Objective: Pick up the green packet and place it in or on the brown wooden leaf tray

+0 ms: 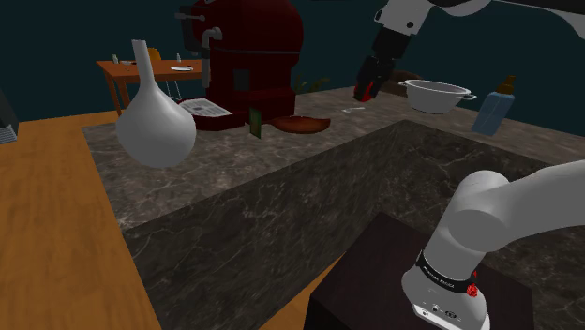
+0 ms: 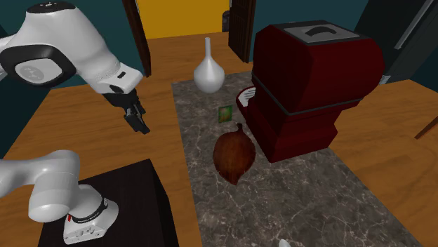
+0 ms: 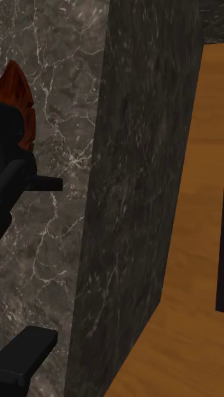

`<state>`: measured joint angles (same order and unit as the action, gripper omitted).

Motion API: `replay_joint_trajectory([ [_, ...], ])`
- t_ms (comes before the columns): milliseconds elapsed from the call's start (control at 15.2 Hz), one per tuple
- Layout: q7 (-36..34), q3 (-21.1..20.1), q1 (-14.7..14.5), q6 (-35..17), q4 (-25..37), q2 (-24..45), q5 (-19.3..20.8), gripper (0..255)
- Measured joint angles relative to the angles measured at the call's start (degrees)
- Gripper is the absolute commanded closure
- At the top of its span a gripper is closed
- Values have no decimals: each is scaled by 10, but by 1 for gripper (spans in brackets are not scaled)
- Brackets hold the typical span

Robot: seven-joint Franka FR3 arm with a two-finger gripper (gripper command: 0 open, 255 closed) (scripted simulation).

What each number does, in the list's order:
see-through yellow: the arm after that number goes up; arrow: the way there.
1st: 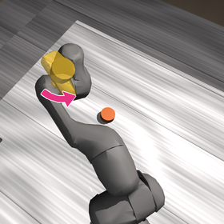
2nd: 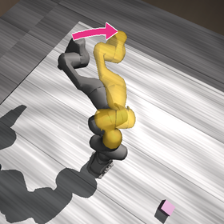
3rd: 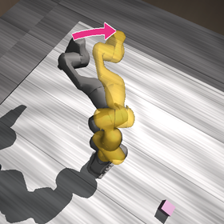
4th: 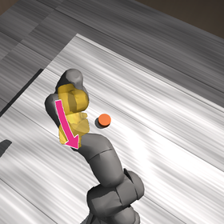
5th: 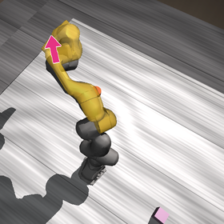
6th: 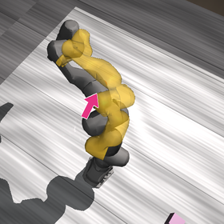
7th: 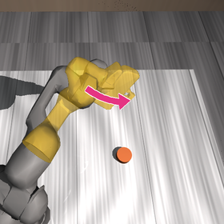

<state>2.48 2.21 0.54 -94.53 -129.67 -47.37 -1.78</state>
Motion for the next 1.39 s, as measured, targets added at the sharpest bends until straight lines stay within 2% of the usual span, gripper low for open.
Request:
replay_joint_trajectory([
  [198, -7, -5, -2, -10, 13, 28, -3, 0],
  [726, -42, -30, -8, -42, 129, 208, -14, 0],
  [1386, -93, -57, -18, -29, 361, 465, -10, 0],
])
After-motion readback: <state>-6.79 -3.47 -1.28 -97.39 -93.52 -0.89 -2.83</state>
